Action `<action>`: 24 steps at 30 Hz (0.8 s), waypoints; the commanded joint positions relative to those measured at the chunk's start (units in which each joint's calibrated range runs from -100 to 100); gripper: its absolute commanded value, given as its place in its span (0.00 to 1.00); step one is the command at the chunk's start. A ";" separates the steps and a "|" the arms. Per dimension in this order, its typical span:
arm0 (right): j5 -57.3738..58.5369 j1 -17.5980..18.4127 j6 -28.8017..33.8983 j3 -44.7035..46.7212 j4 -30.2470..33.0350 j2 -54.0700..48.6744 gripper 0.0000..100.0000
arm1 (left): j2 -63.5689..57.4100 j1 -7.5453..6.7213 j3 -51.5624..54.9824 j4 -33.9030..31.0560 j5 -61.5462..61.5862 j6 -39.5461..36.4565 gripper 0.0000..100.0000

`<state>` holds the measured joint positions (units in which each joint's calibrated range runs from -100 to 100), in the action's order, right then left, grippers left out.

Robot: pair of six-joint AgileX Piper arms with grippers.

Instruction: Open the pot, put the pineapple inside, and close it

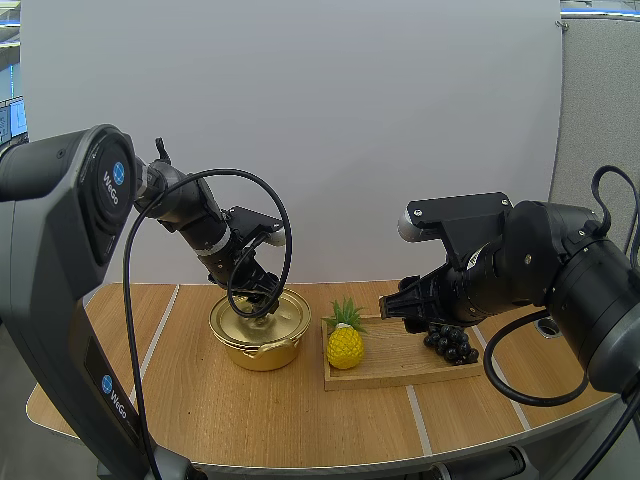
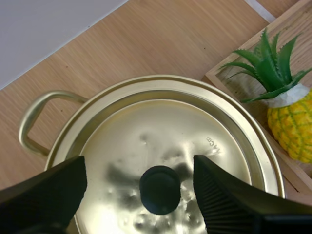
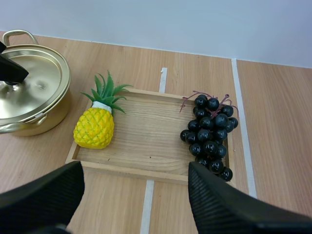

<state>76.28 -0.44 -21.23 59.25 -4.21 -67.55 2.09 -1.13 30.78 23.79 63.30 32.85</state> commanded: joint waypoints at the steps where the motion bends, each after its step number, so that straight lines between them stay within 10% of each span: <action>1: -0.41 -0.19 0.01 -0.39 -0.24 -0.09 1.00 | 0.25 -0.24 -0.45 0.10 -1.27 0.44 1.00; 24: -0.41 -0.19 0.01 -0.39 -0.24 -0.09 1.00 | 2.51 -0.24 -0.38 0.71 8.16 0.44 1.00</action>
<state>76.28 -0.44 -21.23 59.25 -4.21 -67.55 4.20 -1.13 30.51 24.12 68.10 33.08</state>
